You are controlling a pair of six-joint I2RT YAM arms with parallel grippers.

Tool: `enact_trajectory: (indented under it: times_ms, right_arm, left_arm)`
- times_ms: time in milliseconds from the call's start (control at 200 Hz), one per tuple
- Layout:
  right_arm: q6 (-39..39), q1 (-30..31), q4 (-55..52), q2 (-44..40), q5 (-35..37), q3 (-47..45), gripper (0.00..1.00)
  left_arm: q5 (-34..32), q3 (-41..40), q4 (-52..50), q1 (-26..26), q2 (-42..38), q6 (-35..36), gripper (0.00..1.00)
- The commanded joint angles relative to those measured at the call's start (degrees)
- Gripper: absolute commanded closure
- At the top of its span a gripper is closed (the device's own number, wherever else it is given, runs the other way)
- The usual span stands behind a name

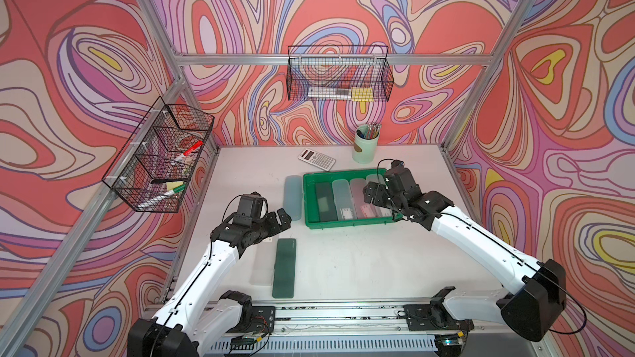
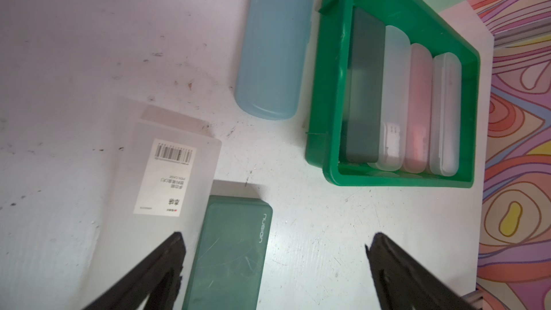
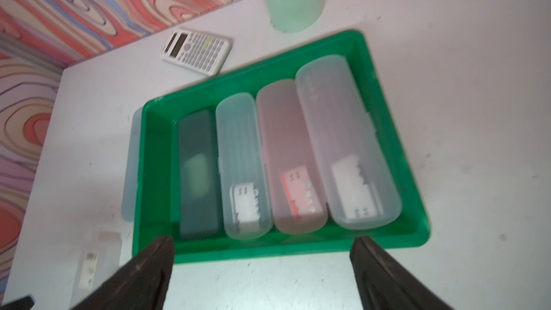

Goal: Put the pencil case into the storage box
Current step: Pick up the pencil case from the center of the board.

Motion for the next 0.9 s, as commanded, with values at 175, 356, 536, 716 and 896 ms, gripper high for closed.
enact_trajectory:
  times_ms: [175,356,536,716,896]
  right_arm:
    - [20.7,28.3,6.5,9.1,11.0,-2.2,0.04]
    - [23.4,37.7,8.3,23.6,10.8,4.8,0.02]
    - [19.8,40.2,9.9,33.9,6.0,11.7,0.02]
    - [19.9,41.8,3.8,41.8,6.7,20.7,0.02]
    - [19.0,42.2,0.0,47.6,5.5,25.8,0.02]
  left_arm:
    - [1.3,1.6,-3.8,8.3,-0.6,1.0,0.01]
    - [2.4,2.4,-4.4,11.6,0.3,2.3,0.01]
    - [3.7,2.1,-3.6,12.3,0.3,1.9,0.01]
    - [2.3,1.5,-3.3,12.4,-0.5,1.5,0.01]
    - [4.1,2.6,-3.2,12.4,1.0,2.0,0.01]
